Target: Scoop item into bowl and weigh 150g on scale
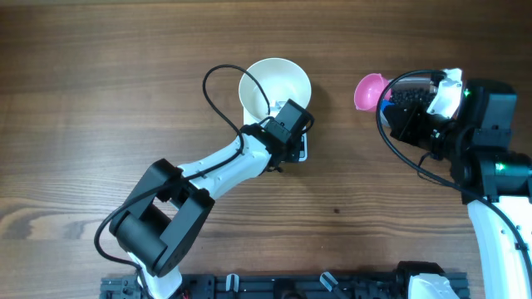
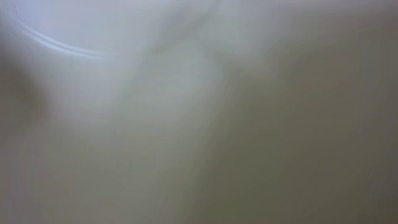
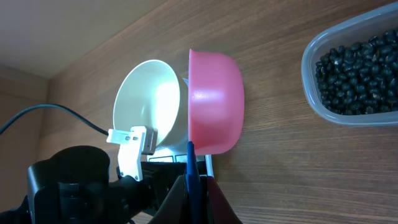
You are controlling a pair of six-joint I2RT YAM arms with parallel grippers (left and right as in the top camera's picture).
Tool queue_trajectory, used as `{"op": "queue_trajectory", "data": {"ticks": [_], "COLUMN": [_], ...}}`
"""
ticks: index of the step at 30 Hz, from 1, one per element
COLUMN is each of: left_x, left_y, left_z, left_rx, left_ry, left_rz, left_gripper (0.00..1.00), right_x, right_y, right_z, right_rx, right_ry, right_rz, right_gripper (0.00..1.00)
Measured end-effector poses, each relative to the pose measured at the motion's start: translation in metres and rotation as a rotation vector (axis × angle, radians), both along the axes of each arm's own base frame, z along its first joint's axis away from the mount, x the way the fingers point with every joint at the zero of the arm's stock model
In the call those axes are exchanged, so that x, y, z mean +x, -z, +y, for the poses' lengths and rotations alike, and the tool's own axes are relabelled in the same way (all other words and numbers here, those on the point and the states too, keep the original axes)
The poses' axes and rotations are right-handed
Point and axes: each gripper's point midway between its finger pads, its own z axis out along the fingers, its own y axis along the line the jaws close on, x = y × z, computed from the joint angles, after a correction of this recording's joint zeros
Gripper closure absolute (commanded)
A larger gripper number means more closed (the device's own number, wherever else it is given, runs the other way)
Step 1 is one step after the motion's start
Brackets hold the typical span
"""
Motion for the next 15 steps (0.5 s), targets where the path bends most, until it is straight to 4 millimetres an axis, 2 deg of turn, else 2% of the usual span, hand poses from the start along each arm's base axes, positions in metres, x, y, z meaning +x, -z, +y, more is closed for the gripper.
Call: {"op": "queue_trajectory", "data": {"ticks": [10,15], "left_x": [-0.002,-0.016], "left_y": [0.0,-0.004], "left_z": [-0.003,0.012], "left_rx": [-0.012,0.037], "left_ry": [0.011,0.008], "left_rz": [0.011,0.064], "left_gripper": [0.96,0.96], "right_x": [0.0,0.0], "right_y": [0.0,0.0], "right_z": [0.0,0.0], "right_rx": [-0.002,-0.003], "right_ry": [-0.002,-0.002], "right_rz": [-0.001,-0.001], "right_gripper": [0.96,0.96]}}
